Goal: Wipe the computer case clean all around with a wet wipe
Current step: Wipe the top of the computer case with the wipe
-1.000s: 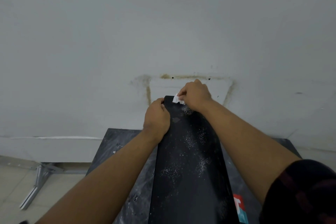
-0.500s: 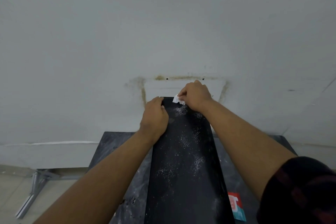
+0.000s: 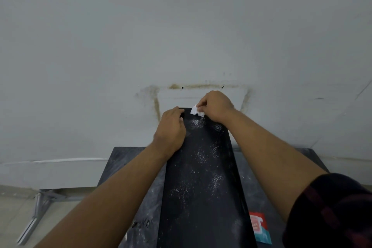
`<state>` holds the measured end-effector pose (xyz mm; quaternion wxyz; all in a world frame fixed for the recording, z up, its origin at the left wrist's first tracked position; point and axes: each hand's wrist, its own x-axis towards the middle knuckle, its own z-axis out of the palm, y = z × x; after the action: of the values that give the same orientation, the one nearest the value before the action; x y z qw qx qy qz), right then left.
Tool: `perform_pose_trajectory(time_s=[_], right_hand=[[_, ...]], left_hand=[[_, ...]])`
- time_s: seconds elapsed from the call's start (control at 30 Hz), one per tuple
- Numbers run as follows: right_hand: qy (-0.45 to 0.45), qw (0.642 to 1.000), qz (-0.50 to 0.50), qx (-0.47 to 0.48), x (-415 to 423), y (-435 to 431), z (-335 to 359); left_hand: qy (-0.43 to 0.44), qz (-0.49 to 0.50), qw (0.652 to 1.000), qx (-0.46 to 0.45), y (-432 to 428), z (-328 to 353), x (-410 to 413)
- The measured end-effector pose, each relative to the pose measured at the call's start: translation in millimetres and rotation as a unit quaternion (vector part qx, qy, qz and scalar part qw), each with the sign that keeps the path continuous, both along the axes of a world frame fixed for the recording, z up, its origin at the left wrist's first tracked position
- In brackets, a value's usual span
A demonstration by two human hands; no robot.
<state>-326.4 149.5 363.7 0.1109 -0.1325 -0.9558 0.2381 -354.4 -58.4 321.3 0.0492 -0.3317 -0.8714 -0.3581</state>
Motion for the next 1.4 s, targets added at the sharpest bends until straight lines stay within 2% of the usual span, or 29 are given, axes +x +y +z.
perform_pose_trajectory(time_s=[0.03,0.17,0.27,0.4,0.5,0.53,0.63,0.77,0.9,1.0,1.03,1.13,1.27,1.4], right_hand=[[-0.001,1.0,-0.012,0.002,0,1,1],[-0.018,0.998,0.052,-0.036,3,2,2],[-0.002,0.999,-0.031,0.025,3,8,3],[-0.025,0.997,0.065,-0.041,7,9,5],[-0.013,1.0,-0.01,0.015,7,15,5],[-0.013,1.0,-0.013,0.011,7,17,3],[-0.008,0.997,0.061,-0.042,12,17,0],[0.006,1.0,-0.009,0.026,15,22,-1],[-0.011,0.996,0.073,-0.046,15,20,-1],[0.005,0.999,-0.005,0.036,13,23,-2],[0.007,0.999,-0.006,0.037,13,23,-3],[0.008,0.997,0.07,-0.016,16,20,-3],[0.016,1.0,-0.003,0.004,15,17,-3],[0.024,0.998,0.053,-0.041,18,14,-5]], left_hand=[[0.004,0.002,1.0,-0.002,1,0,0],[0.023,-0.016,1.0,-0.01,1,1,2],[0.025,-0.013,0.999,-0.021,2,1,2],[0.019,-0.014,1.0,-0.015,0,1,2],[0.017,-0.008,1.0,-0.016,0,-1,1],[0.016,-0.006,1.0,-0.018,0,-2,1],[0.015,-0.001,1.0,-0.018,1,-1,1],[0.02,-0.004,1.0,-0.02,1,0,1],[0.023,-0.001,0.999,-0.031,1,0,1],[0.026,-0.003,0.999,-0.03,1,0,2],[0.027,-0.003,0.999,-0.029,1,1,3],[0.025,-0.005,0.999,-0.031,0,3,5],[0.029,-0.01,0.999,-0.041,1,6,6],[0.029,-0.009,0.998,-0.052,1,7,7]])
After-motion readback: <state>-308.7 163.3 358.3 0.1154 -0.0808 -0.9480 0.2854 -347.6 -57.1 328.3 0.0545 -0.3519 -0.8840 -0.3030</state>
